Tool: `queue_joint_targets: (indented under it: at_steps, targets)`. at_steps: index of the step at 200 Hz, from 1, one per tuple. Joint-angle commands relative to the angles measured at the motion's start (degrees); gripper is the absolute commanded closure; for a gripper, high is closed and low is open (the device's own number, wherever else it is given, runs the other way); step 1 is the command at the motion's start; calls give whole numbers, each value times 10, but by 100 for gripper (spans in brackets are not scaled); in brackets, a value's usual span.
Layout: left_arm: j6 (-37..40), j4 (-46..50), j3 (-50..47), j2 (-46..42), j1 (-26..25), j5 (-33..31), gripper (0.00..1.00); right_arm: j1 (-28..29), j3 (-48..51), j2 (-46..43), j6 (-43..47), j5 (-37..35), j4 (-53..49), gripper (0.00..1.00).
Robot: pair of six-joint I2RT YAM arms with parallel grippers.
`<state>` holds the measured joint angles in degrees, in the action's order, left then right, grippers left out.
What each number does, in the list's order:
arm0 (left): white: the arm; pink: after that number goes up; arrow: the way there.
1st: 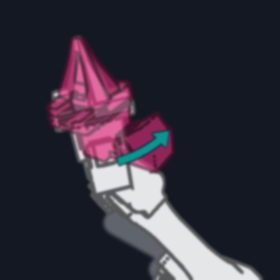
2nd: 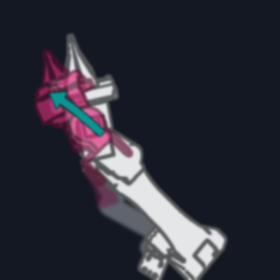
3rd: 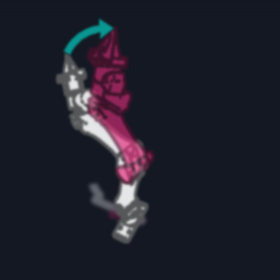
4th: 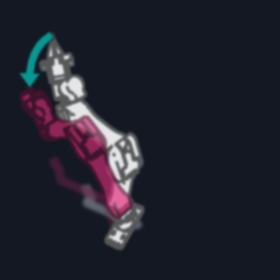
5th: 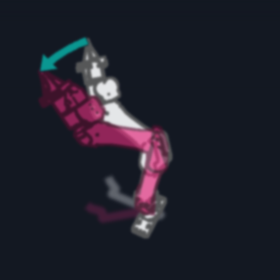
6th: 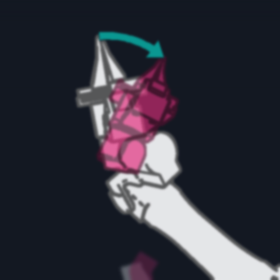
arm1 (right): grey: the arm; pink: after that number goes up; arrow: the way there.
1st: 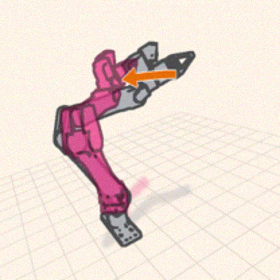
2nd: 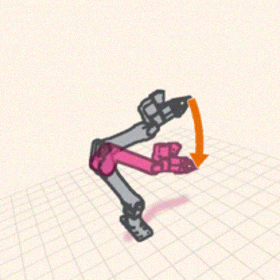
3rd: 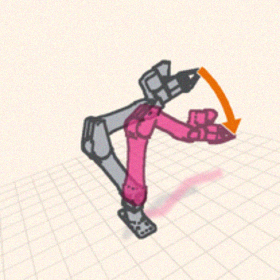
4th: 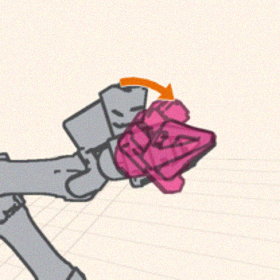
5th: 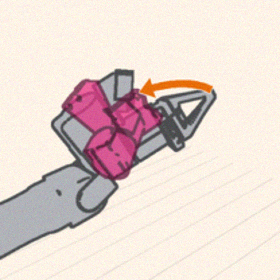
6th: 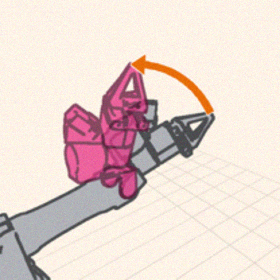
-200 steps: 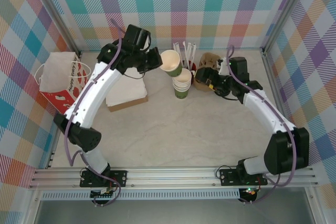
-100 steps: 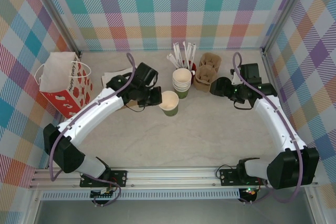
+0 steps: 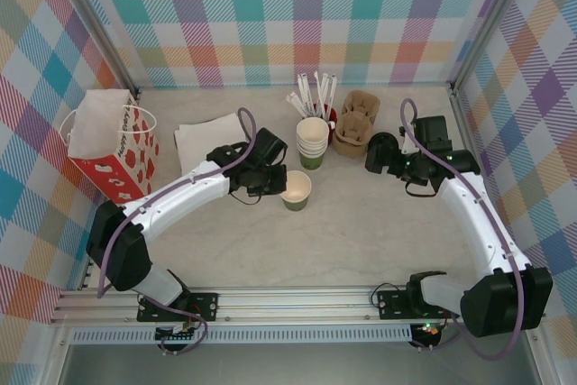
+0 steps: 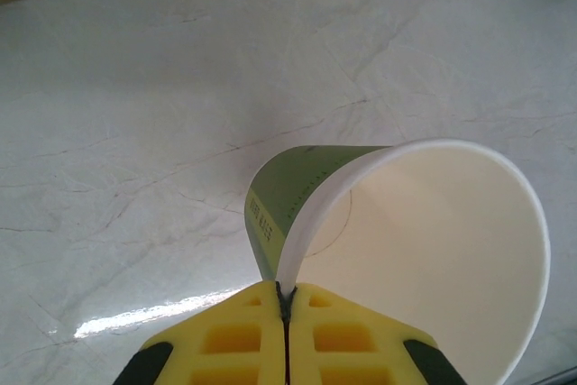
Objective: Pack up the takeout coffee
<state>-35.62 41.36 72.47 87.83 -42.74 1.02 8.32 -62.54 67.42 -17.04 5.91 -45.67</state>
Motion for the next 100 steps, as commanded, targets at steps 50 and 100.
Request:
queue_joint_targets:
  at_steps: [50, 100]
  targets:
    - [-24, -37, -29, 30, -18, -14, 93, -1, 12, -14, 10, -5, -14, 0]
    - [-27, -38, -31, 38, -20, -16, 84, -1, 8, -10, 16, -16, -22, 0]
